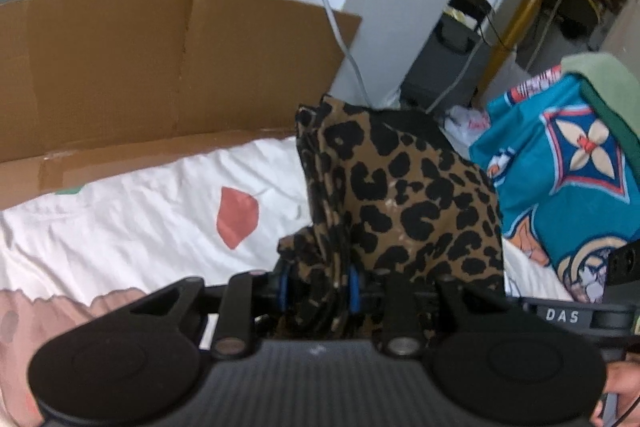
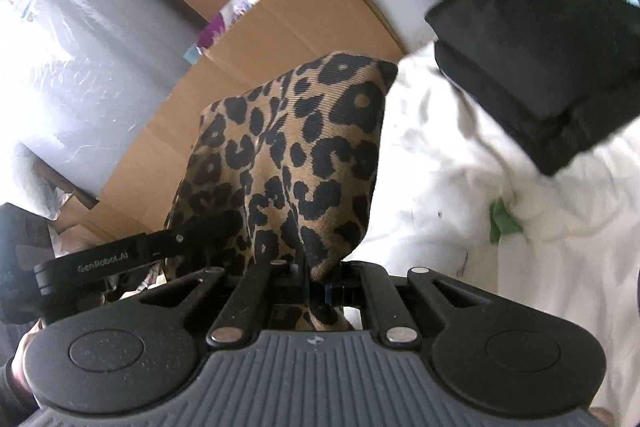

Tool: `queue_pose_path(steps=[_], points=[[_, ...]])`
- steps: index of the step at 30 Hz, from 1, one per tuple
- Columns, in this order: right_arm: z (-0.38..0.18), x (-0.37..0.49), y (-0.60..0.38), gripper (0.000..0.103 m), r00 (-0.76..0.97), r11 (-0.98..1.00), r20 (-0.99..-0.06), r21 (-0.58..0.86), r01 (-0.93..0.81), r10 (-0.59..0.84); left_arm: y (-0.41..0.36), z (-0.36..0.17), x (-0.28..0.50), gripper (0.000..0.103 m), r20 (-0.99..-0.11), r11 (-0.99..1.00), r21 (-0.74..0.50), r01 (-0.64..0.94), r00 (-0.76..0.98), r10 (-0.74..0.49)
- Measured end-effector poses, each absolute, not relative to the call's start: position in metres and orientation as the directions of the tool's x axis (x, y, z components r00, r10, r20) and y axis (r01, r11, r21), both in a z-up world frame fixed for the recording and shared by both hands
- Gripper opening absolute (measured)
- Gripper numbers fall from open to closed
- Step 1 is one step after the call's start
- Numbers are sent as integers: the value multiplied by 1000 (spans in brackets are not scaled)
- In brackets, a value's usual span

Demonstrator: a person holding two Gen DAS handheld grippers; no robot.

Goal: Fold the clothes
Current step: 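Raise the held leopard-print bundle high with both tools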

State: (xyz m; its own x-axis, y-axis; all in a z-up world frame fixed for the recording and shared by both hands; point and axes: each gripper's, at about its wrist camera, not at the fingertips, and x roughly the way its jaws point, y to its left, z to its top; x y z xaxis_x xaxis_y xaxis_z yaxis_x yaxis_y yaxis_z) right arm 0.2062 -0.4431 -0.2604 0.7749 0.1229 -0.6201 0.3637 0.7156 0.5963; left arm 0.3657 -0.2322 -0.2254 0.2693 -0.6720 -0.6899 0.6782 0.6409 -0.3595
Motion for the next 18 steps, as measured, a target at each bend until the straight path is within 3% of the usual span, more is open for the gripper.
queue_pose_path(steps=[18], points=[[-197,219,-410,5,808,849,-585,461,259,71,-206,-174,329,29,-631,696,-350,627,391,-670]])
